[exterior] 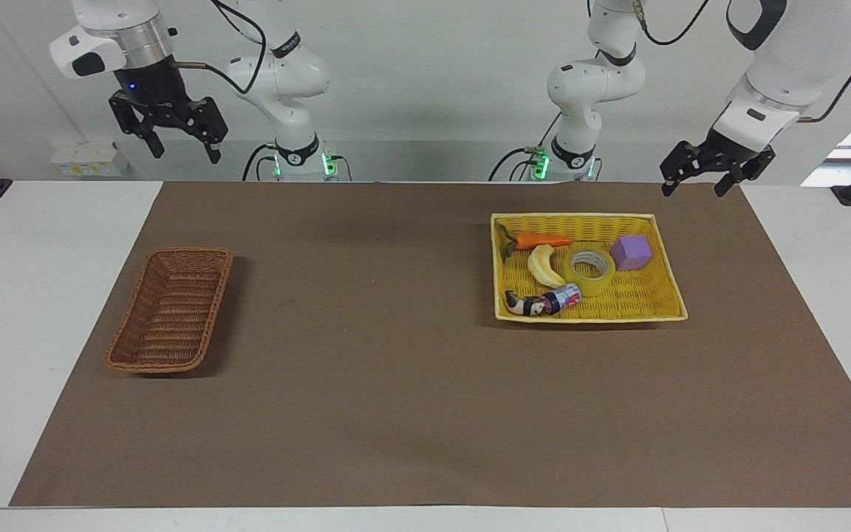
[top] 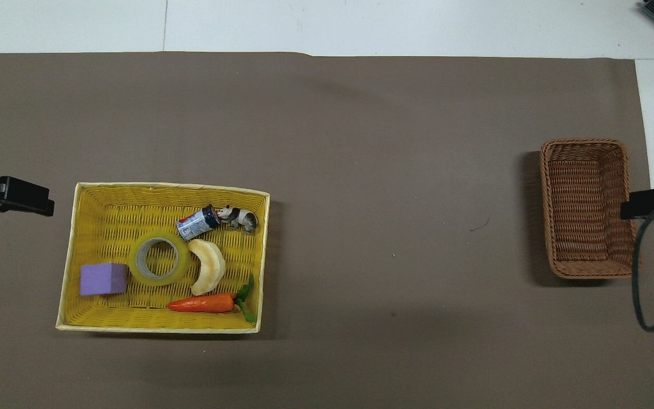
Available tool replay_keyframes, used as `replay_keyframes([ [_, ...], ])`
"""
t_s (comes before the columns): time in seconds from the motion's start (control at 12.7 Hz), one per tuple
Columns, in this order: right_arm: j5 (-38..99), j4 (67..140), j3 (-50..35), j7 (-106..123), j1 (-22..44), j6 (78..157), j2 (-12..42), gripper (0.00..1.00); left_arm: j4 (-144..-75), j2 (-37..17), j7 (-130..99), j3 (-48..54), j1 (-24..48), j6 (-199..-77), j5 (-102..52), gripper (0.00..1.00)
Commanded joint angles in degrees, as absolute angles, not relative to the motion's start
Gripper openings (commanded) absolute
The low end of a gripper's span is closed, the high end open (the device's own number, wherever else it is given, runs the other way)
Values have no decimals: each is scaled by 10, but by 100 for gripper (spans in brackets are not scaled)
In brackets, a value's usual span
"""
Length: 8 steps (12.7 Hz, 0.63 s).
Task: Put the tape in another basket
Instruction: 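Move the left gripper over the yellow basket toward the tape roll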
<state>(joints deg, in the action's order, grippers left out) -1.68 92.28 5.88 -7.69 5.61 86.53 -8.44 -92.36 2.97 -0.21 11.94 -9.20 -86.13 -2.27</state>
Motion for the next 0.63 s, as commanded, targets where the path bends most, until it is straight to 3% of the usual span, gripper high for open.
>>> replay_keyframes([
  [0.0, -10, 935, 61, -61, 50, 861, -97, 100, -971, 56, 4, 114, -85, -896, -26, 100],
  [0.55, -10, 935, 69, -45, 47, 859, -97, 100, -1056, 62, 11, 113, -86, -962, -25, 100],
])
